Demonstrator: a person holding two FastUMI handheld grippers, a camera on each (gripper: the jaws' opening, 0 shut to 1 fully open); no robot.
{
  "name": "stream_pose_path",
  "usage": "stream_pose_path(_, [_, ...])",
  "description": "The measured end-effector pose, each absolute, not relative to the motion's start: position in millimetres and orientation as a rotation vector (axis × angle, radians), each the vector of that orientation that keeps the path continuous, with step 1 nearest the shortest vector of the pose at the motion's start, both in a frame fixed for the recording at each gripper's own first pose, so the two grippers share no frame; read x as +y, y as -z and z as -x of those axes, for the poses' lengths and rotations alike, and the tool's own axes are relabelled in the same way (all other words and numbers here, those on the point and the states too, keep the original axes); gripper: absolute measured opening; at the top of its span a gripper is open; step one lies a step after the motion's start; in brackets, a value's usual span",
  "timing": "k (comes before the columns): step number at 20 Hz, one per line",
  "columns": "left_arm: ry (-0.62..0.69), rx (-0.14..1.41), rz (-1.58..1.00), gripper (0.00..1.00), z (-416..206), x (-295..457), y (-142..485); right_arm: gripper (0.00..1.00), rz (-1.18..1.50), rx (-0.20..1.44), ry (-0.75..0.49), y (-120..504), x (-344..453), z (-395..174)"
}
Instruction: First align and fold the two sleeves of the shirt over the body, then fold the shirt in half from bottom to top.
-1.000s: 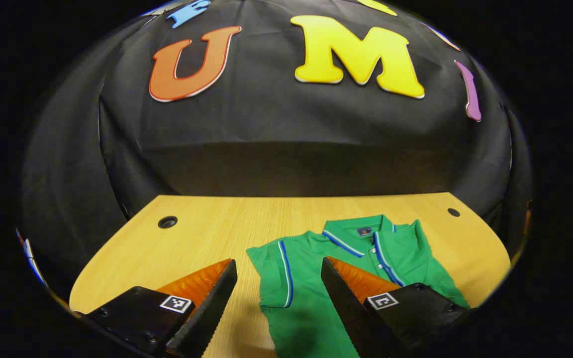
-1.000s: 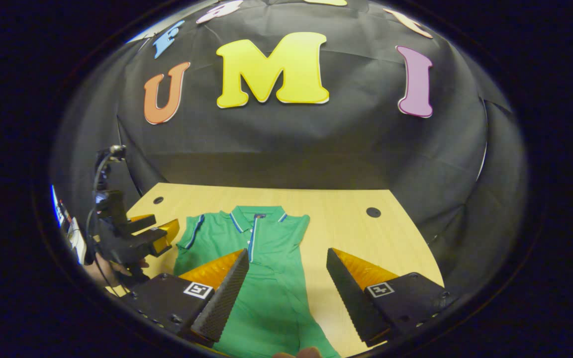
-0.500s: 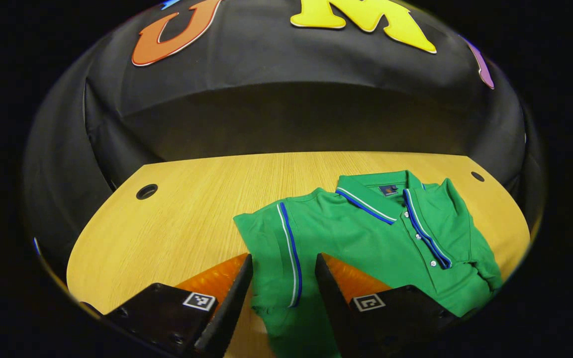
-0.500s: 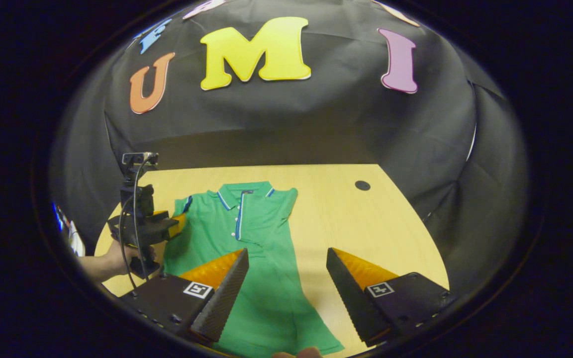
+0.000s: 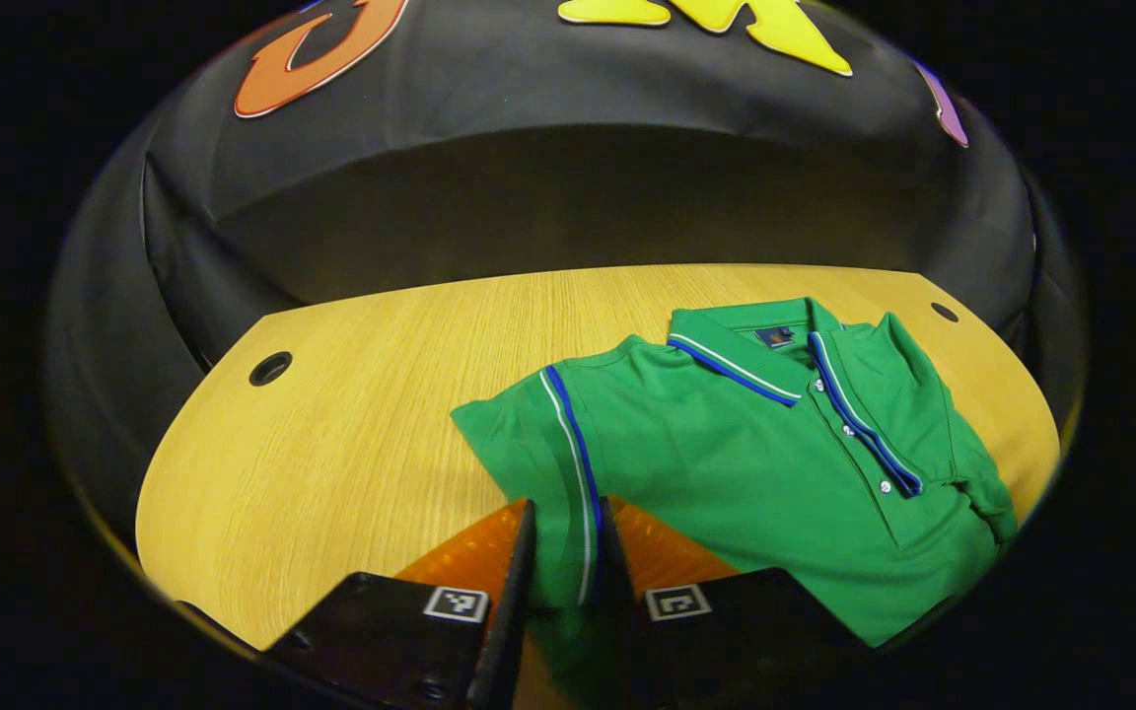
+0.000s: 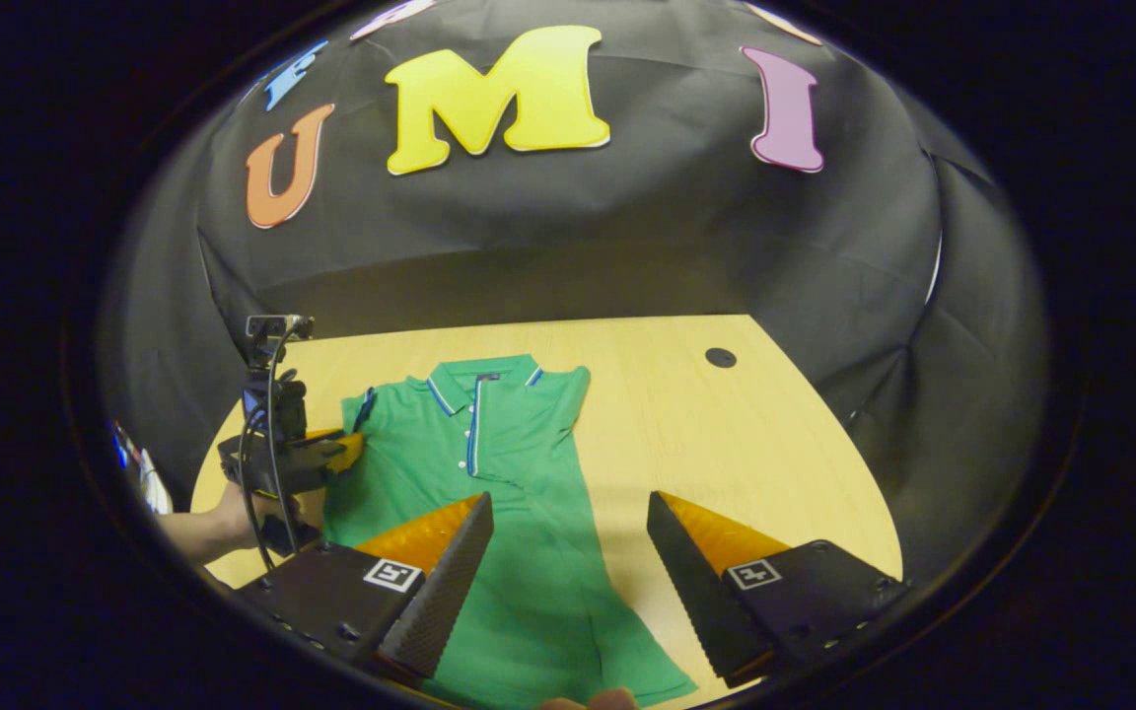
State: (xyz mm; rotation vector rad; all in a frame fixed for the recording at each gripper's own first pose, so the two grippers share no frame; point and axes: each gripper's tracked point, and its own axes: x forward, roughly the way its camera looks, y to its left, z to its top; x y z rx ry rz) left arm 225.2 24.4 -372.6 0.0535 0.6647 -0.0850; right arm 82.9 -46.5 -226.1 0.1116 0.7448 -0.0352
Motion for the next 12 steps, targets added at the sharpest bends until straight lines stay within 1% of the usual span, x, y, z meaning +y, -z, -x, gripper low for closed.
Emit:
stream_pose_path(1, [0.09,0.66,-0.044,0.37,-224,23,372,0.96,-0.118,0.751,0.034,227,-46,-82])
stream_pose_path(2, [0.092,0.653,-0.034,0.28,-225,23,369,0.93,-0.124,0.753,0.035,228,-46,-82])
stream_pose_path(3, [0.09,0.644,-0.028,0.24,-225,25,365,0.96,-0.131,0.754,0.036,229,-46,-81])
stream_pose_path(4, [0.085,0.627,-0.028,0.2,-225,28,360,0.96,-0.134,0.753,0.038,229,-47,-82])
stream_pose_path(7, [0.091,0.564,-0.007,0.15,-230,32,340,0.96,-0.141,0.749,0.039,227,-50,-82])
stream_pose_path(8, [0.091,0.556,-0.003,0.12,-231,34,334,0.93,-0.144,0.749,0.036,227,-49,-82])
stream_pose_path(9, [0.099,0.553,0.013,0.11,-231,32,329,0.93,-0.148,0.748,0.033,226,-48,-82])
stream_pose_path(10, [0.109,0.549,0.035,0.08,-231,29,323,0.96,-0.152,0.746,0.028,226,-47,-81])
stream_pose_path(11, [0.113,0.548,0.049,0.08,-231,27,319,0.93,-0.154,0.744,0.023,227,-46,-82])
stream_pose_path(12, [0.115,0.546,0.052,0.08,-231,26,314,0.96,-0.154,0.742,0.016,226,-45,-81])
